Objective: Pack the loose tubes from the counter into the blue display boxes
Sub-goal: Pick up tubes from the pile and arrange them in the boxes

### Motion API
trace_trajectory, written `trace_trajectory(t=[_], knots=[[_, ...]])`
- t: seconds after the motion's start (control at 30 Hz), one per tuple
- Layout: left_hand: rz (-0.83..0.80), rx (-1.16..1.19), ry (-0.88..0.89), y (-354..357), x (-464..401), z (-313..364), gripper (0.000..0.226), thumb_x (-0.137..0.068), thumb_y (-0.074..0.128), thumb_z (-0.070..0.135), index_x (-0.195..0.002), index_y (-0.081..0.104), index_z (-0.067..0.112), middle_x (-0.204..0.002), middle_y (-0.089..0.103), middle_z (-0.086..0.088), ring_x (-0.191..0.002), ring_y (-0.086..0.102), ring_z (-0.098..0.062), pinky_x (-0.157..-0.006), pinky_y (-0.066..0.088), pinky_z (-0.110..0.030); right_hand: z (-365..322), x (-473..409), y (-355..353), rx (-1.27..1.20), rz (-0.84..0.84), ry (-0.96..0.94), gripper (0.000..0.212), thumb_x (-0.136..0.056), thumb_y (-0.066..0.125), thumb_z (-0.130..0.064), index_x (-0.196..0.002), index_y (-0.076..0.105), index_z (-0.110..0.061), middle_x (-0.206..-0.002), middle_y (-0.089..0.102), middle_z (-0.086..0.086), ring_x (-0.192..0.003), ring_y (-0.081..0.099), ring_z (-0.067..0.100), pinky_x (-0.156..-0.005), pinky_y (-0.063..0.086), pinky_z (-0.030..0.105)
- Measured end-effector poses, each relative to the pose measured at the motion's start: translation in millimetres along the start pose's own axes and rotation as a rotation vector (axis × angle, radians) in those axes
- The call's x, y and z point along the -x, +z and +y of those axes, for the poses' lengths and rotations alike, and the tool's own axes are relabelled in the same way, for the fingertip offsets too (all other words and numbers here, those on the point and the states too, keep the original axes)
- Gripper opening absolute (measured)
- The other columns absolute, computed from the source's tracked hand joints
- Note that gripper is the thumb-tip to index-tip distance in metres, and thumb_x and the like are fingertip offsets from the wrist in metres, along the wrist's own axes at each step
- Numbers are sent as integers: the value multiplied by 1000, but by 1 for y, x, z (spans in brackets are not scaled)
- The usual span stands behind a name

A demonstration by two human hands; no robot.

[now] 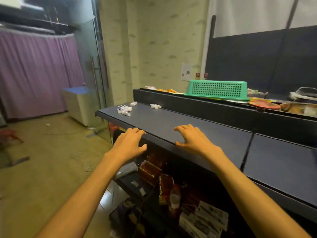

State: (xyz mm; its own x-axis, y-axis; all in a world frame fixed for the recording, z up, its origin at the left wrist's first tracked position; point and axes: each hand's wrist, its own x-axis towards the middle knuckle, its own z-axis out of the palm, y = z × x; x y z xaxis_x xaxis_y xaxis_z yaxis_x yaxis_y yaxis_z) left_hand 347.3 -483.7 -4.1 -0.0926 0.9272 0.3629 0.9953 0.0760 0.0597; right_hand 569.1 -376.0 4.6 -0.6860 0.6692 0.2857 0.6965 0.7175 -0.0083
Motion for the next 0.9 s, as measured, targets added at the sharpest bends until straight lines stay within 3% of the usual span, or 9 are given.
trace_trajectory(t=[0.47, 0.8, 0.9], knots=[[-49, 15, 40, 60, -183, -178, 54, -90, 58, 42, -139, 45, 23, -142, 46, 0, -129, 42, -20, -99, 43, -39, -5, -229, 75, 28, -14, 78, 59, -94, 56, -40, -146, 35, -22, -148, 41, 3, -134, 37, 23, -106, 33, 39], [-46, 107, 93, 101, -321, -256, 47, -88, 57, 36, -133, 51, 21, -134, 52, -4, -120, 48, -25, -93, 45, -41, 12, -349, 97, 80, -37, 175, 59, -93, 58, -39, -145, 37, -22, -143, 46, 5, -123, 45, 23, -97, 39, 35], [-59, 124, 127, 120, -359, -275, 50, -89, 56, 33, -137, 48, 20, -143, 47, -3, -128, 43, -24, -99, 43, -41, 14, -376, 107, 92, -49, 217, 58, -93, 59, -39, -145, 38, -23, -142, 48, 5, -123, 46, 23, -98, 40, 35]])
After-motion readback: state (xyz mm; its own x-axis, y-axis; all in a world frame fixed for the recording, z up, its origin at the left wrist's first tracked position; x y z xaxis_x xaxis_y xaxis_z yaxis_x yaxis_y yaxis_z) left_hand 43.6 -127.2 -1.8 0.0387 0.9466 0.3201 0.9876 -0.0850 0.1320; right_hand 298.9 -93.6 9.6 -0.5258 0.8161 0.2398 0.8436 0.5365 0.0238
